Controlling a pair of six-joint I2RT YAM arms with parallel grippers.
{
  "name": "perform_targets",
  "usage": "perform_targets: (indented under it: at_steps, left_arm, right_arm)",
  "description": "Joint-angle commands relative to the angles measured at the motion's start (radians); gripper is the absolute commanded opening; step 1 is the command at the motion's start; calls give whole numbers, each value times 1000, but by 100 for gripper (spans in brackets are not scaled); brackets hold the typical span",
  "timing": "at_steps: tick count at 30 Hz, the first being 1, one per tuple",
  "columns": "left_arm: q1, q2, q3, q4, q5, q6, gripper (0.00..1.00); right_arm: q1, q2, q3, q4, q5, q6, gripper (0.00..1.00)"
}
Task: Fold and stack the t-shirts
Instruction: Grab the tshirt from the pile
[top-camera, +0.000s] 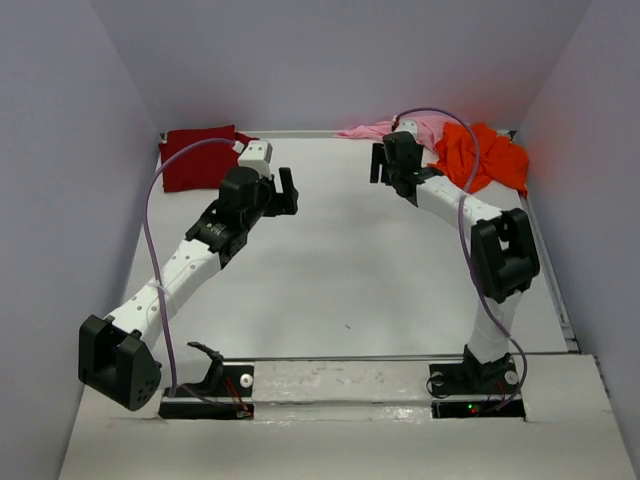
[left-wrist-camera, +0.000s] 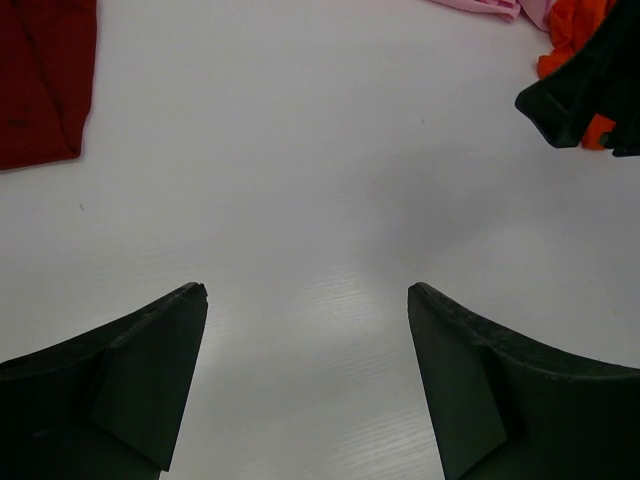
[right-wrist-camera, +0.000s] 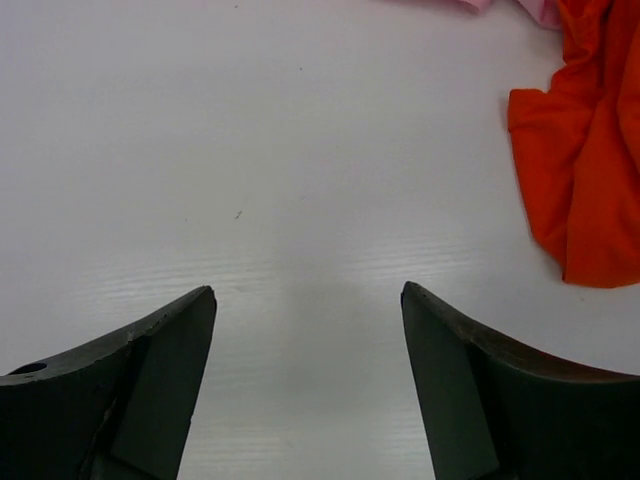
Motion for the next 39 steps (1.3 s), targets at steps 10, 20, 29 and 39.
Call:
perform_targets:
  at_steps: [10,20,29,39]
  left_arm:
    - [29,-8,20,31,53,-25,91]
    - [28,-13,11,30,20,-8,91]
    - [20,-10,3,56,37,-20,91]
    - [6,-13,5,58,43,-26,91]
  right_arm:
    - [-77,440,480,-284,431,-46,77]
    - [-188,503,472,-284,505,-75,76]
    - [-220,487,437,-274,518,-135,36]
    - [-78,148,144,-295,239,61,0]
